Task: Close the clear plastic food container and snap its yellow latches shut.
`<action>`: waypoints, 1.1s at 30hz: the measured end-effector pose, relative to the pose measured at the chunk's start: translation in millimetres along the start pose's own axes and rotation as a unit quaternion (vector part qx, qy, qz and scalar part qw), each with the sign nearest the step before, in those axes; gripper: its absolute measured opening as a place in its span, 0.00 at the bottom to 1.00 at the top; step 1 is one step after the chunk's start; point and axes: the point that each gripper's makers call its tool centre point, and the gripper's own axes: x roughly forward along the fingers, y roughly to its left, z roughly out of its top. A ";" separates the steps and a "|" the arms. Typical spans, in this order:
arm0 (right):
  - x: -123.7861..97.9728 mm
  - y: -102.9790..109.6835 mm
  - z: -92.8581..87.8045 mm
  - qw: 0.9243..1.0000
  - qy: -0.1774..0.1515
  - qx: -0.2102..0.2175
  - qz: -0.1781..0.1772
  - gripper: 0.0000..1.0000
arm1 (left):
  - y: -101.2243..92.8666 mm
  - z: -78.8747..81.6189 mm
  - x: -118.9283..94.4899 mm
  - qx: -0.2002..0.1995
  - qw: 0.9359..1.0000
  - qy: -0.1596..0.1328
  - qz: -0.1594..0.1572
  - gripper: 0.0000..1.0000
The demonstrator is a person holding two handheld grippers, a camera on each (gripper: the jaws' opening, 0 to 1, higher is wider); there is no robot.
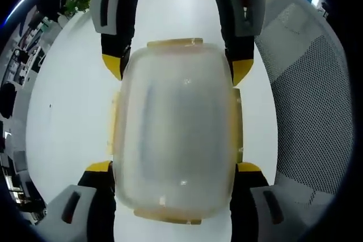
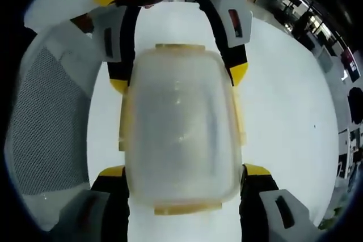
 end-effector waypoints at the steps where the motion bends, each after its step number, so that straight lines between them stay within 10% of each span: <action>1: -0.1 -0.1 -0.5 1.000 0.000 -0.001 0.000 0.80 | 1.1 -1.3 1.7 0.001 1.000 0.001 0.000 0.84; 33: 1.7 -37.8 -0.6 1.000 0.000 0.015 -0.004 0.81 | 38.8 1.6 4.7 0.009 1.000 -0.009 -0.004 0.84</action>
